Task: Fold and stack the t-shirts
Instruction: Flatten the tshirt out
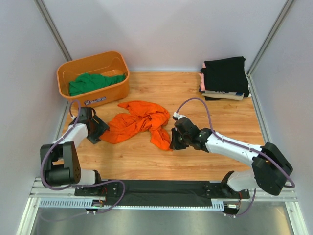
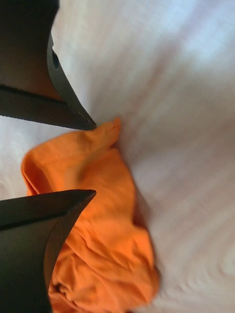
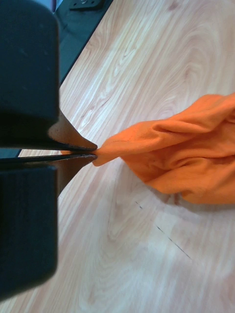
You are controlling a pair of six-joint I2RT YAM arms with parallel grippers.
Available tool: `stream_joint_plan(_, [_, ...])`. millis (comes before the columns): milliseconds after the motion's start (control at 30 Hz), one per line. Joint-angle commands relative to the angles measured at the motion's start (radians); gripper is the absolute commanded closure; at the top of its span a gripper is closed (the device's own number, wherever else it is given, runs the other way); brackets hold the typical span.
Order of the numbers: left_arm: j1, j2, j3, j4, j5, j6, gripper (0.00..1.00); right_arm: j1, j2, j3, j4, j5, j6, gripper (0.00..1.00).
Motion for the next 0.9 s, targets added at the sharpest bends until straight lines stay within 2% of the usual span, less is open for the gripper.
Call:
stream_joint_plan(0, [0.002,0.097,-0.034,0.074,-0.004,-0.013,0.41,-0.013,-0.043,-0.006,-0.035,0.006,-0.029,1.0])
stream_joint_plan(133, [-0.027,0.082,-0.014,0.068,-0.028,0.013,0.39,-0.034,-0.064,-0.015,-0.037,0.0,-0.03,1.0])
stream_joint_plan(233, [-0.05,0.06,-0.01,0.077,-0.028,0.028,0.7,-0.071,-0.071,-0.014,-0.043,0.0,-0.043,1.0])
stream_joint_plan(267, [-0.052,0.053,-0.01,0.103,-0.022,0.033,0.97,-0.085,-0.074,-0.012,-0.05,0.004,-0.044,1.0])
stream_joint_plan(300, [-0.055,0.048,-0.004,0.104,0.002,0.035,1.0,-0.102,-0.083,-0.002,-0.079,0.015,-0.055,1.0])
stream_joint_plan(400, [-0.055,-0.03,0.039,0.043,0.024,0.042,1.0,-0.233,-0.121,0.055,-0.191,0.047,-0.078,1.0])
stream_joint_plan(467, [-0.055,-0.186,0.084,-0.049,-0.002,0.048,1.0,-0.307,-0.159,0.095,-0.288,0.082,-0.099,1.0])
stream_joint_plan(533, [-0.053,-0.351,0.13,-0.154,-0.085,0.061,1.0,-0.426,-0.224,0.162,-0.351,0.132,-0.112,1.0])
stream_joint_plan(633, [-0.047,-0.478,0.251,-0.298,-0.183,0.105,1.0,-0.577,-0.299,0.221,-0.412,0.156,-0.128,1.0])
stream_joint_plan(733, [-0.013,-0.543,0.32,-0.388,-0.17,0.13,1.0,-0.692,-0.334,0.239,-0.442,0.159,-0.125,1.0])
stream_joint_plan(867, [0.037,-0.635,0.284,-0.419,-0.128,0.144,1.0,-0.803,-0.365,0.238,-0.486,0.143,-0.09,1.0])
